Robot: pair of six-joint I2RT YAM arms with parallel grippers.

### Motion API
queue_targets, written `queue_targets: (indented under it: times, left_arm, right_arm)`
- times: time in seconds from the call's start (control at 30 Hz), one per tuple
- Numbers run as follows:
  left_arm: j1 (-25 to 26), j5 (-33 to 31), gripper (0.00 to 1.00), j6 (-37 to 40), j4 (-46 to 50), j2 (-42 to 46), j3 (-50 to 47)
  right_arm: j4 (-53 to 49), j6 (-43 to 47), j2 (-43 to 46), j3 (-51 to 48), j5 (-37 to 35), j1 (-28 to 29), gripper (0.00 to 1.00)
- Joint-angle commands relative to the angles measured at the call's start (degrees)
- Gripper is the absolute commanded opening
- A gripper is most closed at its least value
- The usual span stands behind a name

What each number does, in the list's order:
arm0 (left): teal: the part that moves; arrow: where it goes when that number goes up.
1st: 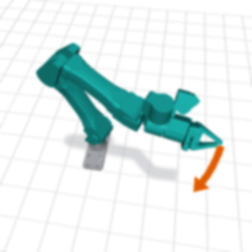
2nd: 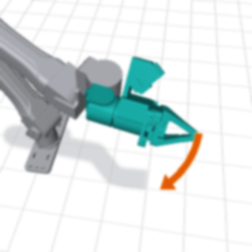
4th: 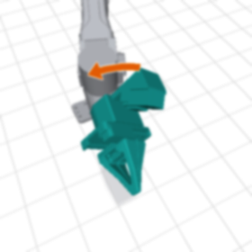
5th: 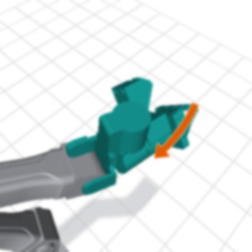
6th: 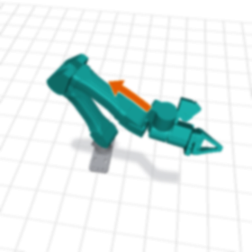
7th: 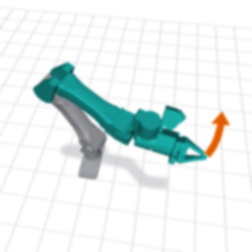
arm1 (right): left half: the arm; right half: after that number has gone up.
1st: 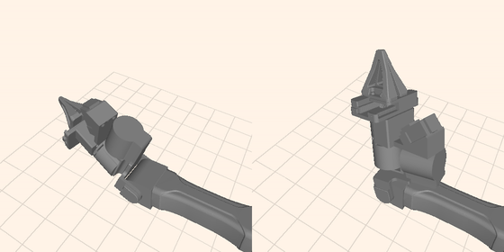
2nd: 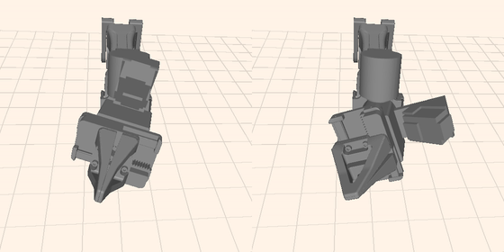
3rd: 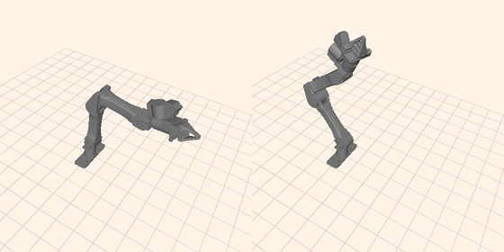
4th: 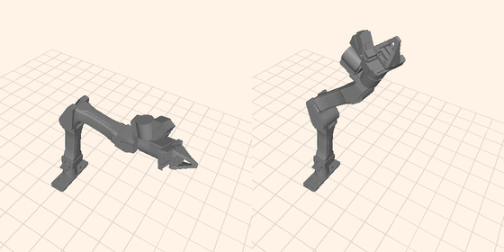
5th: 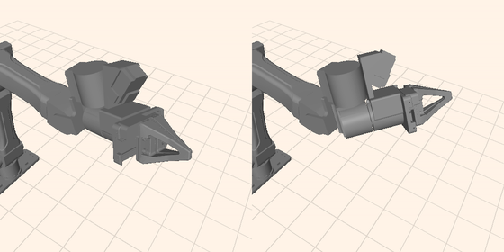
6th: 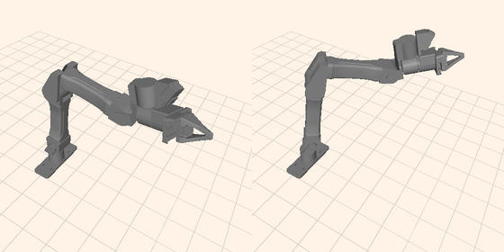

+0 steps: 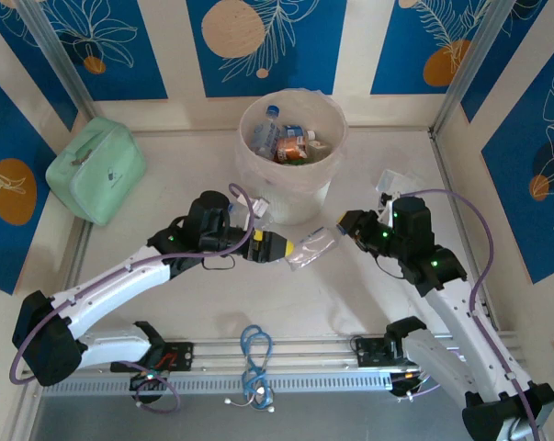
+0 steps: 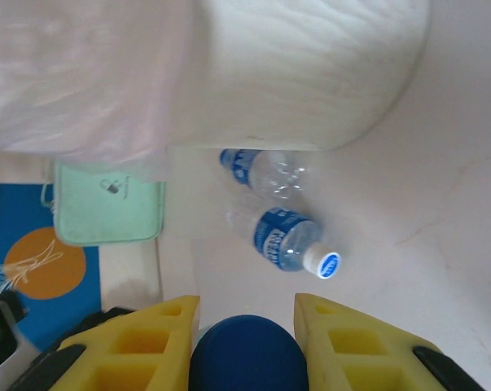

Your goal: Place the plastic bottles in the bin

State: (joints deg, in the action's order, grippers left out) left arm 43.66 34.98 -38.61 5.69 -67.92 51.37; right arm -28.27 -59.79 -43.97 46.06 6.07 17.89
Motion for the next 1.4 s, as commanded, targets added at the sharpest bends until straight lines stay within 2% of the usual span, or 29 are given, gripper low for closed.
queue_targets:
  times: [0.0, 0.1, 0.33, 0.5, 0.67, 0.83, 1.07, 1.37]
  left_arm:
    - [0.27, 2.01, 0.97, -0.71, -3.13, 0.21, 2.24]
    - [0.27, 3.24, 1.00, -2.08, -4.84, 0.05, 2.17]
    - [0.46, 5.94, 1.00, -6.58, -11.68, -0.36, -0.46]
    - [0.94, 8.73, 0.94, -8.12, -14.46, -1.48, -0.03]
    - [1.54, 9.21, 0.88, -7.28, -13.56, -2.50, -0.04]
    - [1.88, 9.31, 0.86, -7.27, -13.60, -2.72, -0.40]
    - [1.95, 10.71, 0.77, -8.66, -15.92, -2.75, -1.09]
    - [1.97, 11.42, 0.76, -9.99, -18.44, -2.36, -2.66]
  right_arm:
    - [-1.17, 2.30, 0.07, 3.18, 1.20, 0.87, 0.23]
    - [-0.74, 2.98, -0.76, 5.19, 1.69, 1.50, 0.23]
    - [1.13, 2.62, -1.93, 7.91, 1.29, 3.03, 0.24]
    - [2.00, 2.42, -3.17, 8.51, 1.32, 4.11, 0.24]
    - [3.29, 1.87, -3.42, 9.04, 1.08, 5.20, 0.24]
    - [3.40, 1.77, -3.65, 9.48, 0.25, 6.23, 0.24]
    - [3.39, 1.30, -3.16, 9.06, -1.49, 6.70, 0.24]
    - [5.85, -2.33, -3.26, 7.29, -1.41, 5.60, 0.24]
